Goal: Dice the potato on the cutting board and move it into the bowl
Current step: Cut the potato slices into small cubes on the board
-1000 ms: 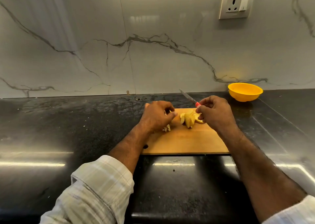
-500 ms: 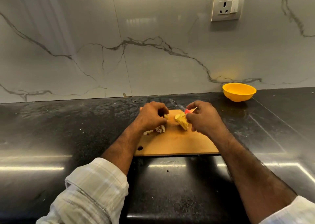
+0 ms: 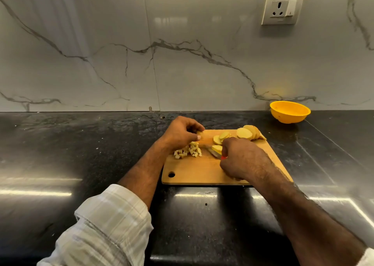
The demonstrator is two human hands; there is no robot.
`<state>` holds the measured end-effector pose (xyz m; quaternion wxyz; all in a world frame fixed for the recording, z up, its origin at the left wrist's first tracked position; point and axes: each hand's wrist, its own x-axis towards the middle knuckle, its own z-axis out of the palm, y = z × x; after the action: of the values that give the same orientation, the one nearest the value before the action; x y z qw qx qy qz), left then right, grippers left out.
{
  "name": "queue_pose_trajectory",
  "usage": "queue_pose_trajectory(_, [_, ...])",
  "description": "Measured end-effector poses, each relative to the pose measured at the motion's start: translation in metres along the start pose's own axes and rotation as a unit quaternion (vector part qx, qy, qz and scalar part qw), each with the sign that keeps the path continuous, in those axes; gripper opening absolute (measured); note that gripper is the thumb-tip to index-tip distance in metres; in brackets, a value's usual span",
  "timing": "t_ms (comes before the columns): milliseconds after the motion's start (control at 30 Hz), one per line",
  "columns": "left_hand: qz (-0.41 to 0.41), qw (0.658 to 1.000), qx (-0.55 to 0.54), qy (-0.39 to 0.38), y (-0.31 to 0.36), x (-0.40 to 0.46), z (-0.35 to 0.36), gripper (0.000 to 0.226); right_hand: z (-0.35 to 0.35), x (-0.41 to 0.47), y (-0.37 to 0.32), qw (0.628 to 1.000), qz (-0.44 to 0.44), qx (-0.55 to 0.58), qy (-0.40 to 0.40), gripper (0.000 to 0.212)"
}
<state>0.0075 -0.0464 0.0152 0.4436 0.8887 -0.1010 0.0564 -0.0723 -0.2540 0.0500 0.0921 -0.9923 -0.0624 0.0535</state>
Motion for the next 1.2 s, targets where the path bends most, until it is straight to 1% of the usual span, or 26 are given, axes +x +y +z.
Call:
queue_pose_trajectory(100, [-0.011, 0.999, 0.007, -0.052, 0.005, -0.002, 0.011, 0.025, -0.002, 0.001, 0.002, 1.0, 0.02, -0.001, 0.009, 0.035])
queue_pose_trajectory(267, [-0.011, 0.996, 0.036, -0.077, 0.005, -0.003, 0.018, 0.021, -0.004, 0.001, 0.003, 0.999, 0.033, 0.003, 0.009, 0.035])
queue_pose_trajectory(333, [-0.007, 0.995, 0.074, -0.073, 0.003, -0.001, 0.019, 0.02, -0.005, 0.0, 0.003, 0.999, 0.031, -0.008, 0.011, 0.036])
queue_pose_trajectory(433, [-0.004, 0.981, 0.191, -0.038, 0.004, -0.001, 0.02, 0.014, -0.005, -0.001, 0.002, 0.999, 0.023, -0.023, 0.012, 0.039])
queue_pose_trajectory(467, [-0.005, 0.977, 0.212, -0.033, 0.004, 0.0, 0.019, 0.014, -0.004, -0.002, 0.001, 1.0, 0.016, -0.022, 0.013, 0.041])
queue_pose_trajectory(567, [-0.002, 0.97, 0.24, -0.041, 0.002, 0.002, 0.018, 0.016, 0.002, -0.002, -0.003, 1.0, -0.019, -0.004, 0.013, 0.045])
queue_pose_trajectory(667, [0.004, 0.96, 0.275, -0.044, 0.003, 0.004, 0.021, 0.014, 0.008, 0.0, -0.005, 0.999, -0.037, 0.023, 0.015, 0.044])
queue_pose_trajectory(767, [0.014, 0.956, 0.29, -0.045, 0.005, 0.004, 0.024, 0.015, 0.013, 0.005, -0.002, 0.997, -0.034, 0.066, 0.027, 0.041])
queue_pose_trajectory(833, [0.017, 0.956, 0.289, -0.044, 0.005, 0.004, 0.024, 0.015, 0.016, 0.008, 0.001, 0.995, -0.034, 0.087, 0.018, 0.041])
queue_pose_trajectory(900, [0.019, 0.96, 0.276, -0.044, 0.004, 0.004, 0.024, 0.013, 0.016, 0.01, 0.002, 0.995, -0.037, 0.097, 0.008, 0.041])
queue_pose_trajectory(1000, [0.039, 0.964, 0.26, -0.04, 0.001, 0.003, 0.022, 0.008, 0.016, 0.013, 0.002, 0.994, -0.033, 0.105, 0.017, 0.043])
queue_pose_trajectory(1200, [0.042, 0.949, 0.311, -0.026, 0.004, 0.004, 0.023, 0.012, 0.017, 0.012, -0.003, 0.993, -0.029, 0.108, 0.025, 0.046])
